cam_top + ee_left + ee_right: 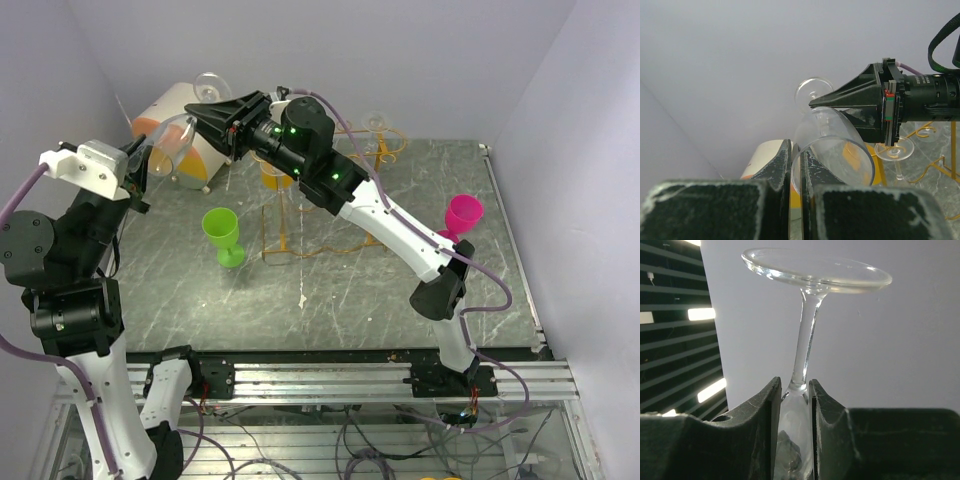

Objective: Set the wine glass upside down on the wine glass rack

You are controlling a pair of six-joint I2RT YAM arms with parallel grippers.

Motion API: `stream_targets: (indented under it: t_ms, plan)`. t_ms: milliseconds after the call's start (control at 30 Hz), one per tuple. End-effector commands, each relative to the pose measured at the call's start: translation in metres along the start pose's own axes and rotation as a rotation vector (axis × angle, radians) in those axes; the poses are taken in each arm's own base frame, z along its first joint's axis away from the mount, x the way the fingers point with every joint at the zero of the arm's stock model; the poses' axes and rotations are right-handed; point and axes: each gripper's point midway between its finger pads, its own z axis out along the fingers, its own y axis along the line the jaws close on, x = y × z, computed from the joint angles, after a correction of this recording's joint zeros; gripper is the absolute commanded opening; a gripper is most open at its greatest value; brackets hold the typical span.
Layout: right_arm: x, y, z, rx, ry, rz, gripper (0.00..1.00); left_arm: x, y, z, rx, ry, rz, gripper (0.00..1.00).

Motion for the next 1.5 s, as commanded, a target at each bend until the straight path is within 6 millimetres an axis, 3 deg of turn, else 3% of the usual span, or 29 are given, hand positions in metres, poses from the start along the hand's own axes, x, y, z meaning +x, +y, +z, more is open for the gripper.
stream_targets:
  t_ms: [0,67,133,233,400,500,800,1033,1233,1400,1467]
  plan:
    - [0.000,0.018,-0.003,-0.054,-0.025,-0.023,0.00,-0.021,-0.003,-0.004,0.010,-0.069,0.031,0.07]
    - [-0.003,0.017,-0.004,-0.049,-0.039,-0.037,0.03,-0.022,-0.003,-0.006,0.008,-0.070,0.037,0.07]
    - [-0.006,0.015,-0.004,-0.040,-0.052,-0.044,0.18,-0.023,-0.003,-0.006,0.006,-0.069,0.043,0.07]
    - [-0.007,0.013,-0.002,-0.043,-0.050,-0.042,0.21,-0.023,-0.003,-0.007,0.006,-0.068,0.048,0.07]
    - [-0.011,0.009,0.000,-0.030,-0.069,-0.049,0.40,-0.024,-0.004,-0.007,0.006,-0.072,0.043,0.07]
    - [-0.017,0.007,0.001,-0.024,-0.092,-0.065,0.45,-0.025,-0.004,-0.007,0.006,-0.073,0.040,0.07]
    - [-0.026,-0.004,0.004,0.000,-0.124,-0.055,0.32,-0.022,-0.006,-0.007,0.018,-0.068,0.045,0.07]
    - [-0.031,-0.001,0.002,-0.015,-0.145,-0.042,0.00,-0.017,-0.007,-0.007,0.026,-0.057,0.041,0.07]
    - [-0.028,0.004,0.005,-0.074,-0.119,0.000,0.00,-0.009,-0.014,-0.005,0.063,-0.037,-0.005,0.07]
    - [-0.028,0.010,-0.001,-0.159,-0.118,-0.028,0.00,0.003,-0.032,-0.006,0.152,0.007,-0.074,0.08]
    - [-0.029,0.026,-0.012,-0.219,-0.132,-0.049,0.00,0.006,-0.037,-0.009,0.171,0.019,-0.089,0.11]
